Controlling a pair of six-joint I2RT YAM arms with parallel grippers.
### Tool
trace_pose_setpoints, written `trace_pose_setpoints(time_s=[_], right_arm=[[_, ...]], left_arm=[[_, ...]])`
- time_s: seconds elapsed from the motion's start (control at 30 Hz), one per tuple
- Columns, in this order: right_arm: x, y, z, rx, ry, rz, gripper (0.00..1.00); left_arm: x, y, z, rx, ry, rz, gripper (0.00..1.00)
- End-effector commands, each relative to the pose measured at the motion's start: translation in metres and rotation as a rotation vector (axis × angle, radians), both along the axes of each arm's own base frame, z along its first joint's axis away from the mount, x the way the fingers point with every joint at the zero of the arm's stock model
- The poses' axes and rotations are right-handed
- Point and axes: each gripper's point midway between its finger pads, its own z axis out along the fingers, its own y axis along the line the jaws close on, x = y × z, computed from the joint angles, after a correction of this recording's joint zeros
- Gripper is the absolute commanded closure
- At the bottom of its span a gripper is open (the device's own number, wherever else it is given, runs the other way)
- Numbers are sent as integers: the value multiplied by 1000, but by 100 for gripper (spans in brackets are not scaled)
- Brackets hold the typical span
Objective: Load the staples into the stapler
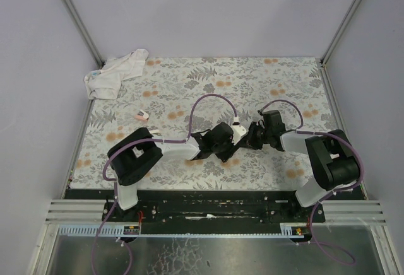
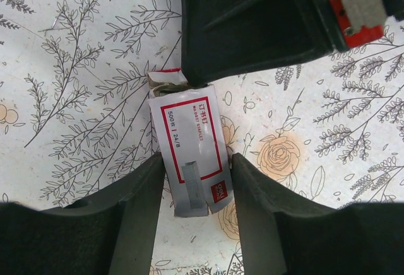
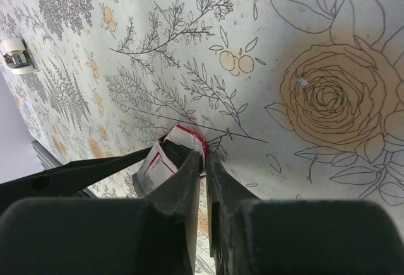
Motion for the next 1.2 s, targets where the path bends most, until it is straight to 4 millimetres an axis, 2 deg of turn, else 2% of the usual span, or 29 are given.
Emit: trace_pose_setpoints(time_s=[0.0, 0.07, 0.1, 0.5, 0.9, 0.93, 1.0, 1.03, 1.1, 1.17], right_arm=[[10, 2, 8, 17, -34, -4, 90], [11, 0, 9, 11, -40, -16, 99], [12, -1, 9, 6, -43, -24, 100], [25, -39, 17, -78, -113, -146, 100], [22, -56, 8, -110, -78, -184, 100], [22, -56, 8, -113, -76, -184, 97], [21, -59, 9, -128, -74, -188, 78], [22, -62, 11, -140, -81, -195, 69], [24, -69, 16, -171, -96, -208, 54], [27, -76, 25, -203, -123, -215, 44]], left_arm=[[-8, 13, -14, 75, 7, -10, 56], [-7, 14, -14, 80, 3, -9, 56], [-7, 15, -14, 81, 1, -6, 56], [-7, 18, -13, 92, -12, -10, 57], [-9, 16, -12, 81, -7, -14, 55], [-8, 15, -9, 74, -10, -8, 51], [-4, 11, 2, 47, -19, 14, 32], [0, 8, 12, 22, -33, 33, 25], [8, 2, 41, -41, -68, 76, 19], [16, -2, 82, -119, -109, 124, 17]])
